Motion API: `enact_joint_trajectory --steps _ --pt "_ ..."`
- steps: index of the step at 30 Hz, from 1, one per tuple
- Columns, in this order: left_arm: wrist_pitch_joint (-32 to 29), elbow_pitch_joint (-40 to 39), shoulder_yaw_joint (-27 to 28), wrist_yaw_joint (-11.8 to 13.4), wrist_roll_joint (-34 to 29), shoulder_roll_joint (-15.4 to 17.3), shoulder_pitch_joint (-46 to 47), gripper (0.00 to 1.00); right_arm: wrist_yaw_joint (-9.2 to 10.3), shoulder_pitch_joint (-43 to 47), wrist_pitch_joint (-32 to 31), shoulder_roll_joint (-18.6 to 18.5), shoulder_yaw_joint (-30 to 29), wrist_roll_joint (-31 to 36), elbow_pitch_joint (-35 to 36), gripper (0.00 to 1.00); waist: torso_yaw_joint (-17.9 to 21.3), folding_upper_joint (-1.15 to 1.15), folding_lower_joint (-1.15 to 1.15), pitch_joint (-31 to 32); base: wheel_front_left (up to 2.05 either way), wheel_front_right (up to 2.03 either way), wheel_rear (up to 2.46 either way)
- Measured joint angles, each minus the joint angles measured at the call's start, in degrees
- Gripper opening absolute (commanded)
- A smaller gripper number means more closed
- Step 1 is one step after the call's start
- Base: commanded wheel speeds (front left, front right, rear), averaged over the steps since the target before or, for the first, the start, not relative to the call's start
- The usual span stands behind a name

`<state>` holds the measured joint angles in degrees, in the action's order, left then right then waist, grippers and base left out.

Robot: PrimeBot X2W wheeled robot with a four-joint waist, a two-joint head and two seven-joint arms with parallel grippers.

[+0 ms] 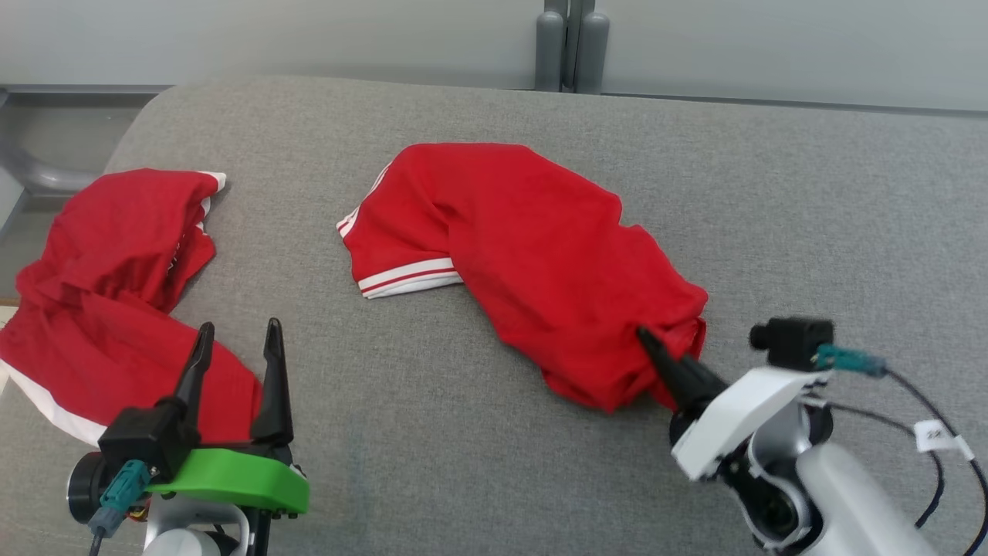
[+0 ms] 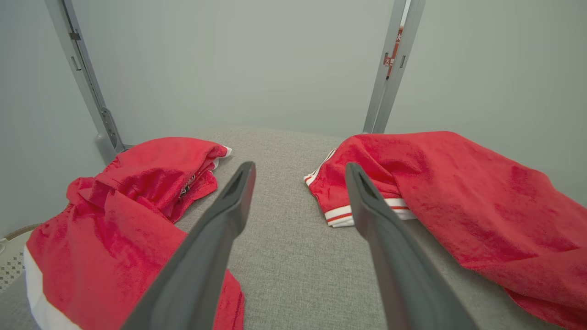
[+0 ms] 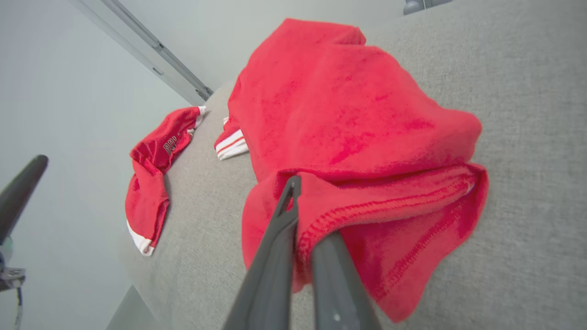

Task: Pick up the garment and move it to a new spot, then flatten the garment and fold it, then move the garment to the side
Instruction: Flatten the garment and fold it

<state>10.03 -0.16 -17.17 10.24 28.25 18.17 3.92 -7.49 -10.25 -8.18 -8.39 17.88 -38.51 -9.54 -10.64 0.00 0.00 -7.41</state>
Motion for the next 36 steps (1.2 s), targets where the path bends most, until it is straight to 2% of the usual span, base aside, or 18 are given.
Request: enact_joint_trajectory --steps 2,4,8,12,18,19,20,21,28,31,36 --pt "0.1 0.2 -0.3 -0.3 0.2 -0.4 0.2 1.0 0.0 -2.4 0.3 -1.4 -1.8 -2.6 2.5 0.0 0.1 0.0 0.0 -0.6 0.0 0.0 0.0" --pt "0.1 0.4 -0.8 -0.6 0.3 -0.6 0.8 1.0 0.0 -6.6 -0.4 -4.9 -4.1 -4.3 3.6 0.0 0.3 0.0 0.0 -1.5 0.0 0.0 0.0" --pt "-0.1 0.6 -1.5 -1.1 0.2 -1.1 3.6 1.0 0.0 -15.1 -3.1 -9.3 -6.5 -9.6 1.5 0.0 0.3 0.0 0.0 -4.2 0.0 0.0 0.0" --pt "0.1 1.5 -2.3 -1.8 -0.1 -1.7 6.6 1.0 0.0 -25.1 -6.1 -13.6 -8.5 -14.6 -6.2 0.0 -0.2 0.0 0.0 -7.6 0.0 0.0 0.0" --pt "1.2 3.8 -3.9 -3.0 -0.4 -3.8 10.1 1.0 0.0 -36.2 -6.0 -17.8 -9.6 -16.7 -19.5 0.0 -1.8 0.0 0.0 -12.6 0.0 0.0 0.0" --pt "1.3 4.3 -4.2 -3.2 -0.4 -4.1 10.4 1.0 0.0 -37.5 -5.4 -18.2 -9.4 -16.7 -21.5 0.07 -2.2 0.0 0.0 -13.3 0.0 0.0 0.0" --pt "1.7 4.9 -4.4 -3.2 -0.5 -4.4 10.7 1.0 0.0 -38.6 -4.5 -18.5 -9.1 -16.7 -23.2 0.49 -2.7 0.0 0.0 -13.9 0.0 0.0 0.0" --pt "1.7 5.5 -4.6 -3.3 -0.5 -4.6 10.9 1.0 0.0 -39.2 -3.7 -18.7 -8.8 -16.5 -24.6 1.0 -3.1 0.0 0.0 -14.2 0.0 0.0 0.0" --pt "2.7 8.5 -4.7 -4.0 -0.2 -4.9 11.1 1.0 0.0 -39.2 2.4 -18.9 -1.6 -14.0 -28.5 1.0 -4.3 0.0 0.0 -13.4 0.0 0.0 0.0" --pt "2.7 9.3 -4.6 -4.0 -0.1 -4.6 10.7 1.0 0.0 -36.5 4.7 -19.0 0.4 -13.4 -29.2 1.0 -3.9 0.0 0.0 -12.0 0.0 0.0 0.0" --pt "1.7 9.2 -5.1 -3.7 0.4 -4.3 9.1 1.0 0.0 -28.0 8.4 -20.6 1.7 -13.8 -25.6 1.0 -1.3 0.0 0.0 -7.1 0.0 0.0 0.0"
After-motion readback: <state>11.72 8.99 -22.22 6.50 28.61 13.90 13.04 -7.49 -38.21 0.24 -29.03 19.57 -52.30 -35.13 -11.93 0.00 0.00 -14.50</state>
